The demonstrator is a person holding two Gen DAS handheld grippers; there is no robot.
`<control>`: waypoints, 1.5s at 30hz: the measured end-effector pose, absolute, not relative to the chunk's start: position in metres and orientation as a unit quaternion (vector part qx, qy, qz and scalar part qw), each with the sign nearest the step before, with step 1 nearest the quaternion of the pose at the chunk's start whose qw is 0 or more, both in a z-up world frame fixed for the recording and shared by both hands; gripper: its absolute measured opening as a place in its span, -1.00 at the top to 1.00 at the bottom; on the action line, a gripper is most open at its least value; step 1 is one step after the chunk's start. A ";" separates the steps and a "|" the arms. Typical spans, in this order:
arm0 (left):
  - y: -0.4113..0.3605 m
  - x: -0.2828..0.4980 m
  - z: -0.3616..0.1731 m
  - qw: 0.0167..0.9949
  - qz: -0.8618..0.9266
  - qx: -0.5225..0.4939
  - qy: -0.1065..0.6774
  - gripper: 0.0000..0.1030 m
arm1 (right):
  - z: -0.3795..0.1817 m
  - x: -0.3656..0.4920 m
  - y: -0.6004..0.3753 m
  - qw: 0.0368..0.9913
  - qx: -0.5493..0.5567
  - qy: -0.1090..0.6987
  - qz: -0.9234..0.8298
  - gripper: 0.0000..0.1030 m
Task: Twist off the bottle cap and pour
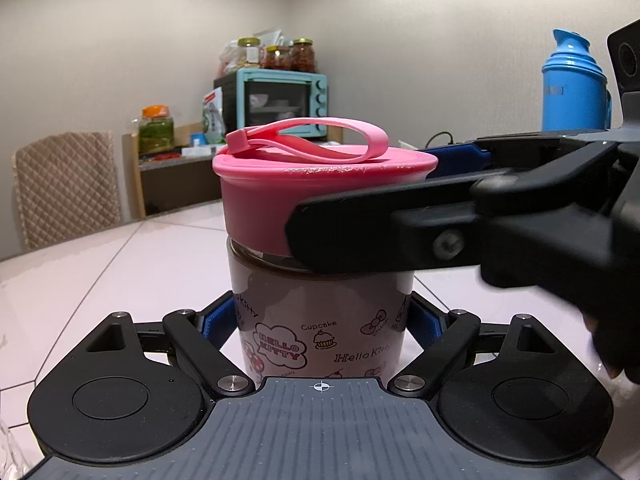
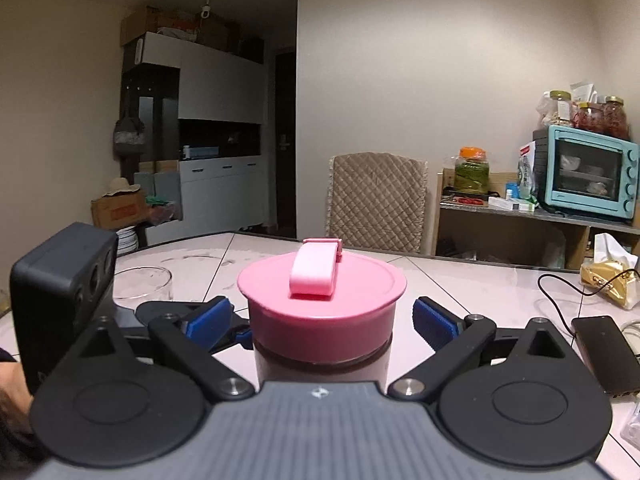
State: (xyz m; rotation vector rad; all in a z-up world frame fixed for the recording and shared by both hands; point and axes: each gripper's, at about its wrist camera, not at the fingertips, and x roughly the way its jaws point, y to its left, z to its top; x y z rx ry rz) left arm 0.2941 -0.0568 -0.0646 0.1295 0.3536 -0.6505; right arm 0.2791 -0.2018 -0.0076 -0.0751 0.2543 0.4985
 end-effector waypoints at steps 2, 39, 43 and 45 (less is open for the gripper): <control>-0.056 0.294 -0.065 0.930 -0.318 0.063 0.173 -0.75 | -0.009 0.279 -0.200 0.962 -0.035 0.125 0.241 -0.91; -0.055 0.296 -0.065 0.930 -0.318 0.063 0.173 -0.75 | -0.011 0.302 -0.227 0.917 -0.067 0.116 0.376 -0.66; -0.055 0.297 -0.065 0.930 -0.318 0.063 0.173 -0.75 | -0.007 0.319 -0.243 0.883 -0.070 0.121 0.448 -0.66; -0.054 0.297 -0.065 0.930 -0.319 0.062 0.173 -0.75 | -0.005 0.323 -0.247 0.873 -0.068 0.119 0.467 -0.66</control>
